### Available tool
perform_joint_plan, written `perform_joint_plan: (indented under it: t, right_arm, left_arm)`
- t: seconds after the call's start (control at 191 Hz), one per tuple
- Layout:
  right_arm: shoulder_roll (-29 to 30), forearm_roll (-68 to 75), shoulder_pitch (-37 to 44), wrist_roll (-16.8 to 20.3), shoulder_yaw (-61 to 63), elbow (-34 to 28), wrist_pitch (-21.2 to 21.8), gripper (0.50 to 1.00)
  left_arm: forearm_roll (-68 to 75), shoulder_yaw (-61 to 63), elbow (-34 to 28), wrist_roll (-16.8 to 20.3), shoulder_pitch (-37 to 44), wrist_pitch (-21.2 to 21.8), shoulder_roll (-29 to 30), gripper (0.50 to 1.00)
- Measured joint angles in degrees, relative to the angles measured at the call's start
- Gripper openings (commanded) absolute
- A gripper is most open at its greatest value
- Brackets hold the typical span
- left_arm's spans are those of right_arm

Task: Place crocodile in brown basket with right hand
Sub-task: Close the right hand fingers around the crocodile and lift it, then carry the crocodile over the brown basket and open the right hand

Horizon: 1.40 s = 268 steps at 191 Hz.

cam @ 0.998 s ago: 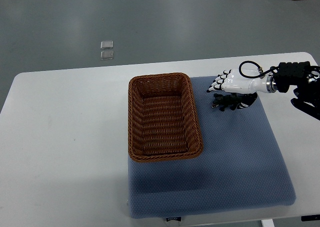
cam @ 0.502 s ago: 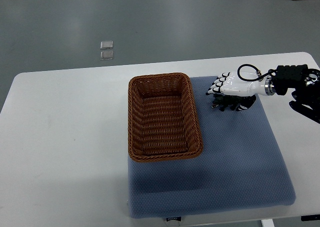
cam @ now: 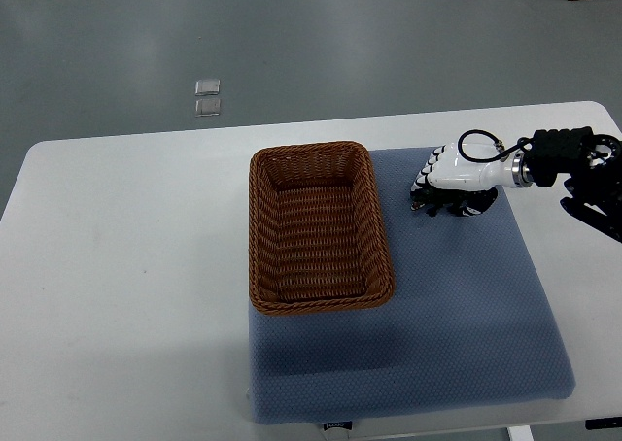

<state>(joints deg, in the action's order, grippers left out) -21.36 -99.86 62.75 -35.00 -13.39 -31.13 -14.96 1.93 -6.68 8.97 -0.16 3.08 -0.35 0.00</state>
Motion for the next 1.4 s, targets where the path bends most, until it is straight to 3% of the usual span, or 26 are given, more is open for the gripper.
perform_joint_plan:
  t: [0.172, 0.387, 0.638, 1.401]
  right_arm:
    - [0.00, -0.06, 0.00, 0.00, -0.52, 0.16, 0.05, 0.656]
    - [0.00, -0.08, 0.05, 0.00, -0.67, 0.19, 0.05, 0.611]
    - [-0.56, 0.03, 0.59, -0.01, -0.62, 0.11, 0.02, 0.503]
    - [-2.20, 1.55, 3.32, 0.00, 0.29, -0.24, -0.52, 0.500]
  left_arm:
    - [0.00, 0.00, 0.00, 0.00, 0.00, 0.00, 0.00, 1.000]
    - [0.00, 0.00, 0.00, 0.00, 0.00, 0.00, 0.00, 1.000]
    - [0.00, 0.00, 0.00, 0.00, 0.00, 0.00, 0.00, 1.000]
    - [0.00, 0.00, 0.00, -0.02, 0.00, 0.00, 0.00, 1.000]
